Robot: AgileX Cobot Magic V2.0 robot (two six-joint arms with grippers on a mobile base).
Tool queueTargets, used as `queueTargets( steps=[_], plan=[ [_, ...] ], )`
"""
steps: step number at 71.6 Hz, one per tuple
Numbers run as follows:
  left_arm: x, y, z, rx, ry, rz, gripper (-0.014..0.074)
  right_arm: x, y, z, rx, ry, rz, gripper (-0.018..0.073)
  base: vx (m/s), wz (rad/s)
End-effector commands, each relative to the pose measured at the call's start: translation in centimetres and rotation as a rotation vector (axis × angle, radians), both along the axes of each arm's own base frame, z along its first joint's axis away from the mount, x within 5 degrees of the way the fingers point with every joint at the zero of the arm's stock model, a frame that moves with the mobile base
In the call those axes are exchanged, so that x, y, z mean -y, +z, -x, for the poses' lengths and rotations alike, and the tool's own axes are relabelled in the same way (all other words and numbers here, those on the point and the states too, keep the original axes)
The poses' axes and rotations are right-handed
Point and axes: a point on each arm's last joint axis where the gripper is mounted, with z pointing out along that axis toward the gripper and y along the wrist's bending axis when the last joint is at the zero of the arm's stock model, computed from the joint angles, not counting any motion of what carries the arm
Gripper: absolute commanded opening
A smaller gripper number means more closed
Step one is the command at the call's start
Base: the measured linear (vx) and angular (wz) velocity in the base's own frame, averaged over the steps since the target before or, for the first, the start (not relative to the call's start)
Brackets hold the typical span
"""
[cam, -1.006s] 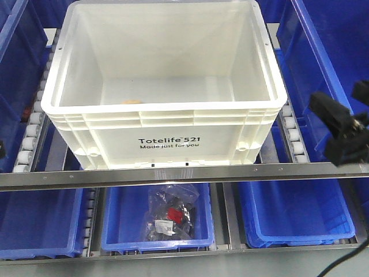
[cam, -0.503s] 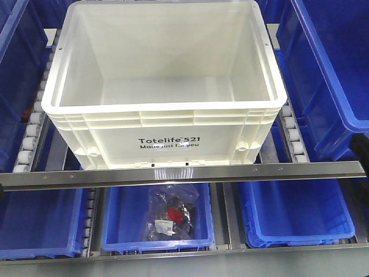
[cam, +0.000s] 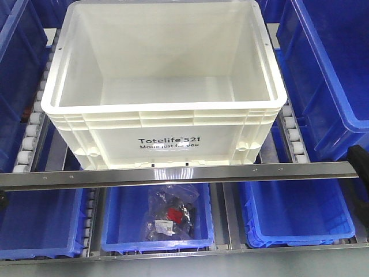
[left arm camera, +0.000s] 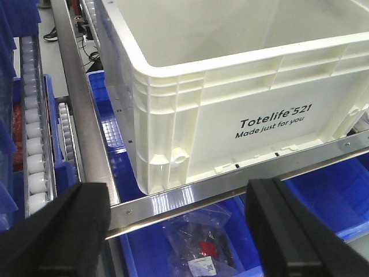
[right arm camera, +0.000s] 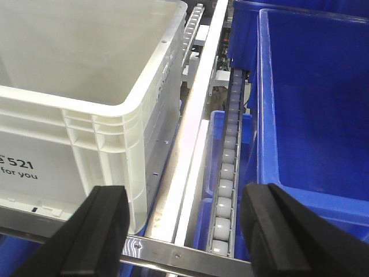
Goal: Place moving items into box and shelve
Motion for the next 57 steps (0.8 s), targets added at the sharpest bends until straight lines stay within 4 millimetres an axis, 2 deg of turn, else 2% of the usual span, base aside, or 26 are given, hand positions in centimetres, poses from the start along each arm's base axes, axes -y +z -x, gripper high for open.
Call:
queueTargets(
  steps=[1,11,28,34,37,41,51,57],
  plan=[
    [-0.05,1.58,-0.20,0.098,0.017,0.047,0.0588,-0.28,1.41,-0.09,0.083,0.034,-0.001,0.0461,0.00,0.00],
    [-0.03,1.68,-0.22,0.106,0.018,0.059,0.0588,-0.27,1.40,-0.09,0.083,0.033,0.000,0.0434,0.00,0.00],
    [0.17,1.85,-0.20,0.109,0.009,0.109,0.0588,-0.26,1.37,-0.09,0.076,0.027,-0.016,0.0129,0.00,0.00],
    [0.16,1.90,-0.21,0.114,0.010,0.112,0.0560,-0.26,1.38,-0.09,0.076,0.027,-0.016,0.0033,0.00,0.00],
    [0.17,1.88,-0.20,0.112,0.010,0.110,0.0514,-0.24,1.36,-0.08,0.074,0.026,-0.016,-0.0022,0.00,0.00],
    [0.18,1.85,-0.19,0.108,0.008,0.109,0.0409,-0.21,1.32,-0.08,0.070,0.023,-0.014,-0.0018,0.00,0.00],
    [0.18,1.83,-0.19,0.107,0.008,0.109,-0.0027,-0.22,1.32,-0.08,0.070,0.023,-0.014,-0.0015,0.00,0.00],
    [0.17,1.86,-0.20,0.110,0.009,0.109,-0.0029,-0.23,1.32,-0.08,0.067,0.021,-0.026,-0.0015,0.00,0.00]
  ],
)
